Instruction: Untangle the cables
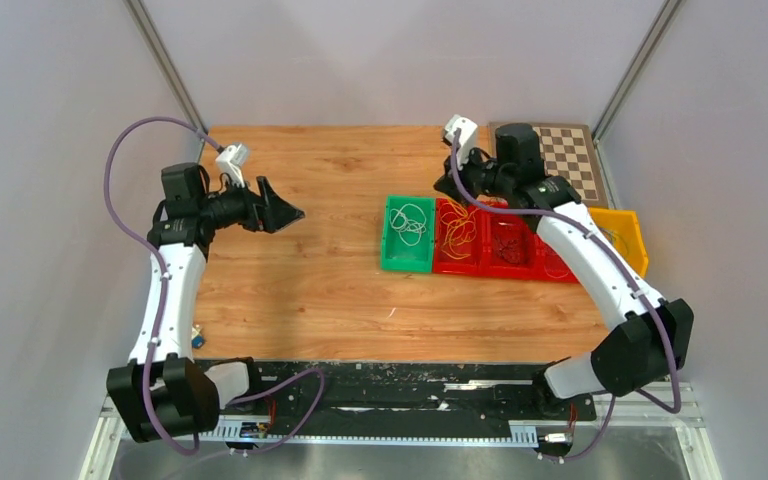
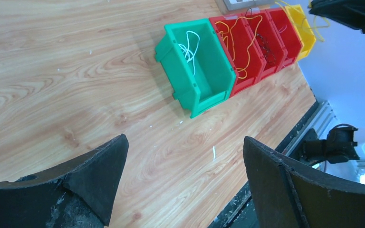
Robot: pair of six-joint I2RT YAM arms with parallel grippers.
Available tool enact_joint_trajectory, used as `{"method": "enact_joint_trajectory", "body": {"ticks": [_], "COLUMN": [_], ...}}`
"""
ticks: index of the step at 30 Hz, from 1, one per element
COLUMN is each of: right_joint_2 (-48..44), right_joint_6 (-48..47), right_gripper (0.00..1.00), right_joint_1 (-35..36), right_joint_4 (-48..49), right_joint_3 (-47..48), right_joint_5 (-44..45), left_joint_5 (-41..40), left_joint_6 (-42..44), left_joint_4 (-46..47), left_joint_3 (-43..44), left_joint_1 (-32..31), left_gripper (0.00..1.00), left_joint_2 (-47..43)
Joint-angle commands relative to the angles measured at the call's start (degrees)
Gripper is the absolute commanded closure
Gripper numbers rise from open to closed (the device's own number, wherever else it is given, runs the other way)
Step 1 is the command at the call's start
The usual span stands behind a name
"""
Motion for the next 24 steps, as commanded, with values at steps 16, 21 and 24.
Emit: {"method": "enact_joint_trajectory", "body": {"ticks": [16,21,24], "right_joint_2": [21.9,28.1,30.5], "right_joint_6": [6.6,5.0,4.1], "right_gripper": [1.0,1.0,1.0], "right_joint_1": [-10.7,-10.6,-11.2], "right_joint_4": [9.1,13.4,12.7], "right_joint_3": [-11.8,-11.3,-9.1], "right_joint_5": [5.2,5.9,6.3], "left_joint_5": [-0.6,-1.6,-2.0], "left_joint_6": [3.3,4.0,4.7], "left_joint_4": [-2.8,-4.3,-5.7], "left_joint_3": [5.9,6.3,7.1], "left_joint_1": [0.4,0.5,0.5], "left_gripper": [0.03,0.03,0.03], "left_joint_2": [5.0,5.4,6.3]}}
